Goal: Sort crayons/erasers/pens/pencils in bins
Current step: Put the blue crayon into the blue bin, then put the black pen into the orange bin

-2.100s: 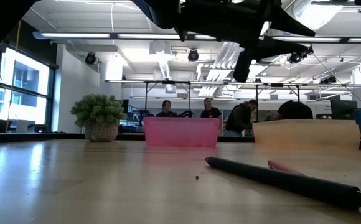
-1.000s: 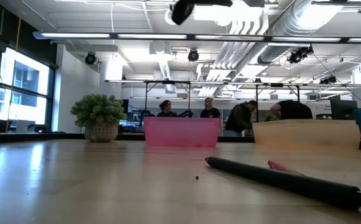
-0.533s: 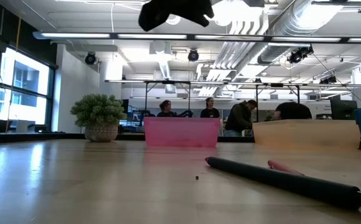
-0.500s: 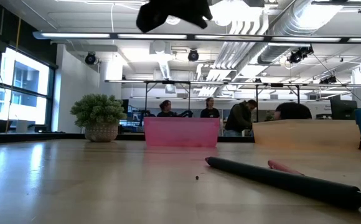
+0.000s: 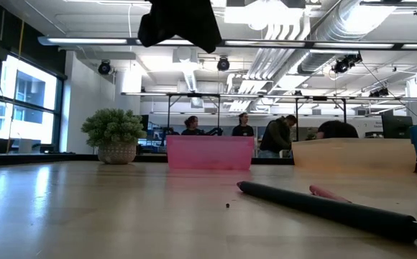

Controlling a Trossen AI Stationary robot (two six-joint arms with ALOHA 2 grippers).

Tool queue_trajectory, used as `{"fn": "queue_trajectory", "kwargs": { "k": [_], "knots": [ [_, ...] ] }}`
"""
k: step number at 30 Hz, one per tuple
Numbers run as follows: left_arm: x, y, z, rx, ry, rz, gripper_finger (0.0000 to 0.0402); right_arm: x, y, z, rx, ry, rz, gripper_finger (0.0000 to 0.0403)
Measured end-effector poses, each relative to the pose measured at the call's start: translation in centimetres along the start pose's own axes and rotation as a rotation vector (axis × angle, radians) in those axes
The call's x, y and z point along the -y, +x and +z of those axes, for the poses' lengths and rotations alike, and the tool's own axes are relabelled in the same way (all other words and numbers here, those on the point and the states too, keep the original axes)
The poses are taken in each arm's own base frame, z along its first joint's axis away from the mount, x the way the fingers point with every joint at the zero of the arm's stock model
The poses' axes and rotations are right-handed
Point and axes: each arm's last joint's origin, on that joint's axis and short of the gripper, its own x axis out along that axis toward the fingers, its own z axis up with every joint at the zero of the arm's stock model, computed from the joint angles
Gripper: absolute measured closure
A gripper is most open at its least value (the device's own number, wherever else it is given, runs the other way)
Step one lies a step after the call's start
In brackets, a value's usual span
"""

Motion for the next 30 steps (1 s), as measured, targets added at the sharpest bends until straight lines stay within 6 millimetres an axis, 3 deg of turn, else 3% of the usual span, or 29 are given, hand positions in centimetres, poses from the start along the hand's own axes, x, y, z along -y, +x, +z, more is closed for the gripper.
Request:
{"fn": "queue_trajectory", "kwargs": {
  "k": [5,18,24,30],
  "knots": [
    [-0.1,0.0,0.0,0.0,0.024,0.001,0.0347,-0.4,0.6,0.3,-0.006,0.026,-0.017,0.0367],
    [0.0,-0.1,-0.1,-0.04,0.106,-0.046,0.0347,-1.3,0.2,0.3,-0.022,0.09,0.016,0.0228],
    [-0.1,-1.3,0.3,-0.021,0.133,-0.071,0.0347,-2.0,-1.2,0.5,0.041,0.101,0.011,0.0229],
    [-0.6,-3.9,1.0,0.024,0.157,-0.106,0.0347,-3.2,-3.6,1.3,0.102,0.095,-0.047,0.025]
  ]
}}
